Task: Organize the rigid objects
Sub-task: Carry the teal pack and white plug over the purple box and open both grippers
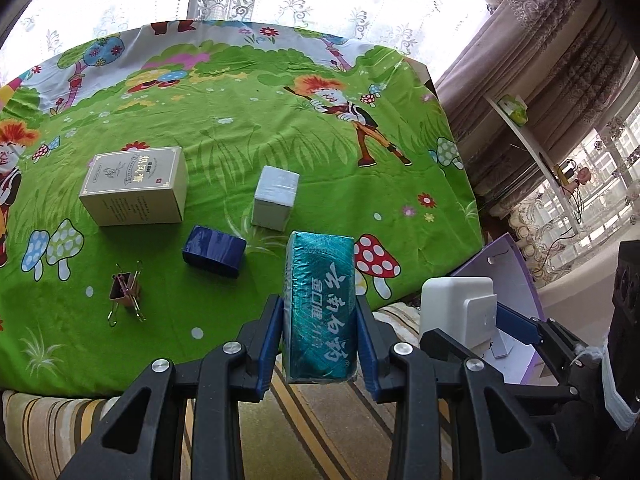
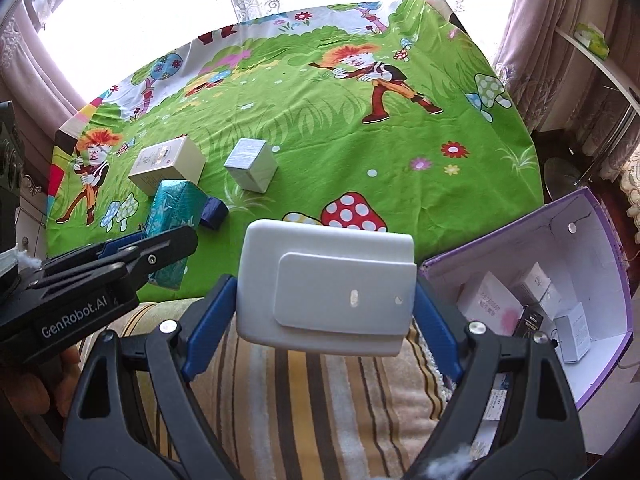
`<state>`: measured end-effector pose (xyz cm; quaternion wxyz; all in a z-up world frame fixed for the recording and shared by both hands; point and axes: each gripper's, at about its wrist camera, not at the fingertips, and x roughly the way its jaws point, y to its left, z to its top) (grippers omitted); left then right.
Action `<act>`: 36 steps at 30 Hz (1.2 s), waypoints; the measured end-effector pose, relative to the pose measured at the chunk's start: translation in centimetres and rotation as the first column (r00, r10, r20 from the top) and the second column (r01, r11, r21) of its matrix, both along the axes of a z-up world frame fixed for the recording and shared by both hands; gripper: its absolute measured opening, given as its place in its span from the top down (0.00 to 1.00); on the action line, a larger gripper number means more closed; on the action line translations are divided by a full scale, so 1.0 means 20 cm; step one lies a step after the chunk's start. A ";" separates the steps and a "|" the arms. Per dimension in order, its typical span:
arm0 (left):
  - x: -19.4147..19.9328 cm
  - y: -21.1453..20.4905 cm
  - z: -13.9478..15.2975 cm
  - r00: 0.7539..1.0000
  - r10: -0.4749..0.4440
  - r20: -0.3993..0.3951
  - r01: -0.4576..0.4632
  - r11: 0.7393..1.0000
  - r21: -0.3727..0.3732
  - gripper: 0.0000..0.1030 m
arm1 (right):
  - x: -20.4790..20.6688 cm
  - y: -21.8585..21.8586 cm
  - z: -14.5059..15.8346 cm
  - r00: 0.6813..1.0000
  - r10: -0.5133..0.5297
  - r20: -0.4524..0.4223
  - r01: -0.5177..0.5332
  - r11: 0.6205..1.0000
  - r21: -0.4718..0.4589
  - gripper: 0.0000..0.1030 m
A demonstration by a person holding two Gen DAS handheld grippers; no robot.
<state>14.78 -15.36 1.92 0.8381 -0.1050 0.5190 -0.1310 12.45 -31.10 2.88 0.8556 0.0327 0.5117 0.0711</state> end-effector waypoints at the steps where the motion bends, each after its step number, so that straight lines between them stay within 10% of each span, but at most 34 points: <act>1: 0.00 -0.03 0.00 1.000 -0.011 -0.003 0.011 1.000 -0.006 0.65 | -0.01 -0.03 0.01 1.000 -0.004 0.005 0.004 1.000 0.003 0.15; 36: -0.12 -0.78 0.01 0.940 -0.342 -0.007 0.339 0.934 -0.114 0.64 | -0.22 -0.83 0.11 0.920 -0.353 0.171 0.380 0.909 -0.173 0.15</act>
